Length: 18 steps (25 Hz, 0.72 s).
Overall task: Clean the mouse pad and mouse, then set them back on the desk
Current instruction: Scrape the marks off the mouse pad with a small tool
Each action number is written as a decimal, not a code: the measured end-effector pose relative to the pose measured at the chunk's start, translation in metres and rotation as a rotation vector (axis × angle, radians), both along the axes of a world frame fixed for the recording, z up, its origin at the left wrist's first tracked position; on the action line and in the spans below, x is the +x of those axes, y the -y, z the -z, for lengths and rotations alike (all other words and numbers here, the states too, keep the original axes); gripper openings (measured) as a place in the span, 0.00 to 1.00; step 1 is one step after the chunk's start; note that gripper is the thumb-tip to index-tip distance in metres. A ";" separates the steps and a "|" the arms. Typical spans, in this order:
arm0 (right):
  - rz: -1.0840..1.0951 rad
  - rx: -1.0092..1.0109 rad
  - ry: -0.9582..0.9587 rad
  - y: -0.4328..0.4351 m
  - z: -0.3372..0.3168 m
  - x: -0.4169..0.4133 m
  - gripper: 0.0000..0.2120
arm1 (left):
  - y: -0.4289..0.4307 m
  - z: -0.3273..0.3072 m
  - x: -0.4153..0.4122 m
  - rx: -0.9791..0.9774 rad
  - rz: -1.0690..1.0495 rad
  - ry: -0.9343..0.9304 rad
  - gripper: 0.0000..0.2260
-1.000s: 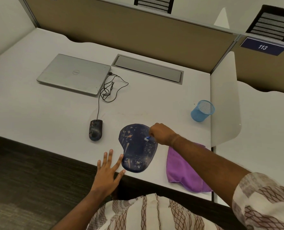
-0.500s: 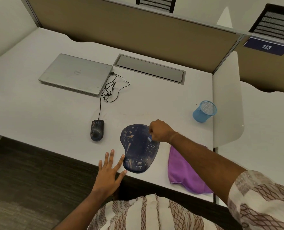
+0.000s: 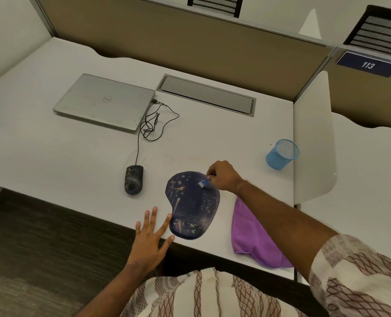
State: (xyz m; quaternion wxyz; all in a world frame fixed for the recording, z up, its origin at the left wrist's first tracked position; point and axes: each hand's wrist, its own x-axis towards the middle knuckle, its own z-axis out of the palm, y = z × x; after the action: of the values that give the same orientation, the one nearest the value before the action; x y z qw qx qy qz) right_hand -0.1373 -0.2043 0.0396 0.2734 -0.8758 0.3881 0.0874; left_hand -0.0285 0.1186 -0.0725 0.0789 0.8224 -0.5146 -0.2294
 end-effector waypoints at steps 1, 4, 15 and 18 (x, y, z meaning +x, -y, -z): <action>0.004 0.015 -0.001 -0.004 0.005 0.002 0.07 | 0.000 0.000 0.000 0.000 0.000 -0.001 0.31; 0.032 -0.003 -0.043 -0.007 0.011 0.002 0.07 | 0.001 -0.001 0.001 -0.004 -0.003 -0.007 0.31; 0.061 -0.036 0.040 -0.014 0.014 0.013 0.07 | 0.001 -0.002 0.000 -0.001 0.000 -0.011 0.30; 0.102 -0.046 -0.018 -0.010 0.018 0.002 0.08 | 0.001 -0.002 0.001 -0.004 0.000 -0.017 0.31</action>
State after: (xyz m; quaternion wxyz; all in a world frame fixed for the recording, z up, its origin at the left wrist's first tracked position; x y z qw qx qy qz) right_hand -0.1349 -0.1946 0.0221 0.2536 -0.8602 0.4365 0.0721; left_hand -0.0279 0.1178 -0.0707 0.0851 0.8203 -0.5142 -0.2355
